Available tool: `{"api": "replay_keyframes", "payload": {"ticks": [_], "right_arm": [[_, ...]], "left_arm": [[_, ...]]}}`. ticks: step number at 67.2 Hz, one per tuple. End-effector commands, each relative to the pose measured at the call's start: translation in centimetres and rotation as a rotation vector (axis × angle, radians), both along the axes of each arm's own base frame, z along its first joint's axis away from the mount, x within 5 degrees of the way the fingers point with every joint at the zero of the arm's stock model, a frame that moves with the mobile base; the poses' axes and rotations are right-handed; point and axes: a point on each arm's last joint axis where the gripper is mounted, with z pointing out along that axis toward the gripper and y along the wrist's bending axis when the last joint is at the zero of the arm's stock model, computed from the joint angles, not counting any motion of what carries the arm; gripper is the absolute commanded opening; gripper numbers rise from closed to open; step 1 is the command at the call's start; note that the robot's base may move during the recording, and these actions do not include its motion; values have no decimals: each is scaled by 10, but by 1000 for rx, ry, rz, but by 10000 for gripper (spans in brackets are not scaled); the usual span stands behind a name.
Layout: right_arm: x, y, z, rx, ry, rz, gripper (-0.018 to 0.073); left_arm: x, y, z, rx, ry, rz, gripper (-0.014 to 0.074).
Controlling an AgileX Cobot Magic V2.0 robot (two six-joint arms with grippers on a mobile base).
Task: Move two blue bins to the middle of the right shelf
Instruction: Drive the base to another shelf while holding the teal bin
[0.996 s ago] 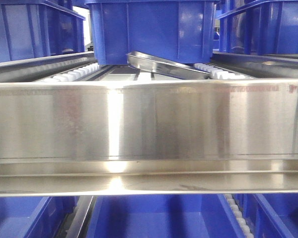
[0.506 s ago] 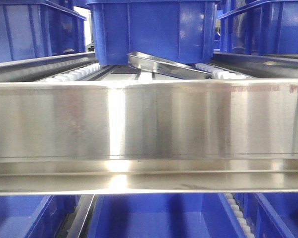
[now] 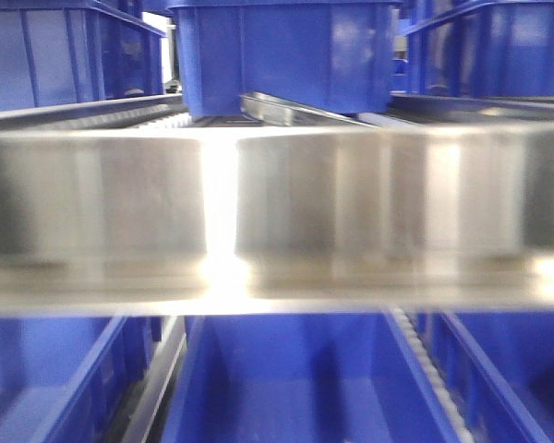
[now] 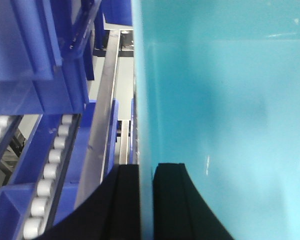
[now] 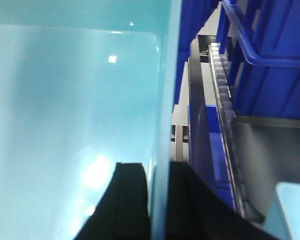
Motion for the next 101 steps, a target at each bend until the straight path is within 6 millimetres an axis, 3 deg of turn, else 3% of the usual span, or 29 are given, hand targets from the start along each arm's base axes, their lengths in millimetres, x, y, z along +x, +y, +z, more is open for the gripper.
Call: {"api": "replay_keyframes", "payload": {"ticks": [1,101], "right_arm": [[-2,0,12,0,-87,25,-162],[-2,0,12,0,-87,25,-162]], "left_arm": [[-1,-1,8,-6,-57,-19,-111],[-1,-1,8,-6,-57,-19,-111]]}}
